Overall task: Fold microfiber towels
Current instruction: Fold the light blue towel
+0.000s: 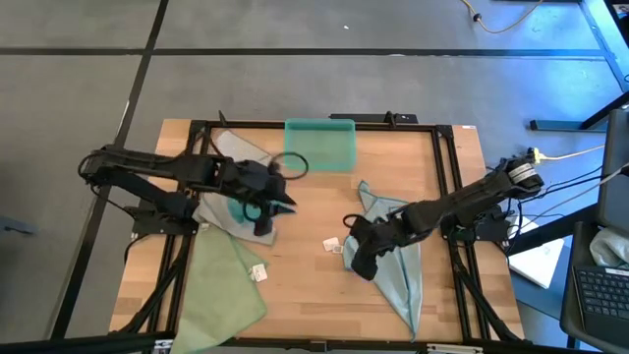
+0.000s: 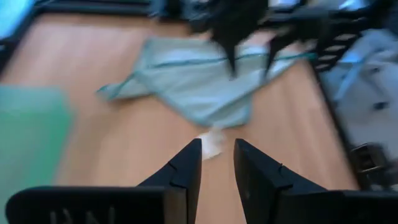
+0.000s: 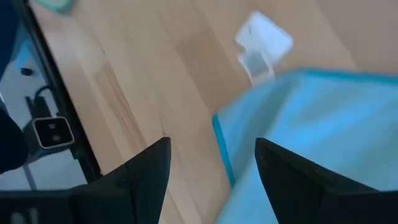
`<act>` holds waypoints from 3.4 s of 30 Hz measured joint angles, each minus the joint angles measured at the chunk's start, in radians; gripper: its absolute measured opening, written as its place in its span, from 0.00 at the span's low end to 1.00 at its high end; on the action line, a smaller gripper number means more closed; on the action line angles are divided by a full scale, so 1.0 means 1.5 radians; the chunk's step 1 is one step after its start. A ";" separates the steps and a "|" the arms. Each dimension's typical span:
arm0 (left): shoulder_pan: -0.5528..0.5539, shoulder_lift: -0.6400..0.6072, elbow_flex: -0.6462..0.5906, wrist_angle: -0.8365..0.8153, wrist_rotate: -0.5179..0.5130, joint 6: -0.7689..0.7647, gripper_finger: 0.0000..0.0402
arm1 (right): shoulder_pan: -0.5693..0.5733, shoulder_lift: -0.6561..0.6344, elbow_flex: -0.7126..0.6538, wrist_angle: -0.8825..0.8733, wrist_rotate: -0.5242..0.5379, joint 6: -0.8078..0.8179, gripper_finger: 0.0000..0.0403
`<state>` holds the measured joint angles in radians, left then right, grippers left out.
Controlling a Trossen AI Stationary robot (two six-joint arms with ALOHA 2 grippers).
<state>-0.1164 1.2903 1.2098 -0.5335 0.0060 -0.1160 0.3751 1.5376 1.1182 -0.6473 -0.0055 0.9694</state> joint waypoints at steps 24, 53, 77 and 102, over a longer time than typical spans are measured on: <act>-0.117 0.489 0.000 0.540 -0.021 0.092 0.24 | 0.181 -0.154 0.193 -0.279 0.183 0.100 0.47; -0.118 0.607 0.199 0.290 -0.133 0.154 0.48 | 0.218 -0.147 0.192 -0.295 0.235 0.151 0.47; -0.128 0.635 0.198 0.276 -0.197 0.113 0.24 | 0.218 -0.147 0.192 -0.301 0.233 0.195 0.47; -0.133 0.495 0.311 -0.287 -0.160 -0.010 0.00 | 0.218 -0.136 0.074 -0.286 0.208 0.224 0.47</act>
<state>-0.3160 2.0326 1.6770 -0.9645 -0.2334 -0.1310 0.7025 1.3334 1.2295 -1.0763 0.3062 1.3057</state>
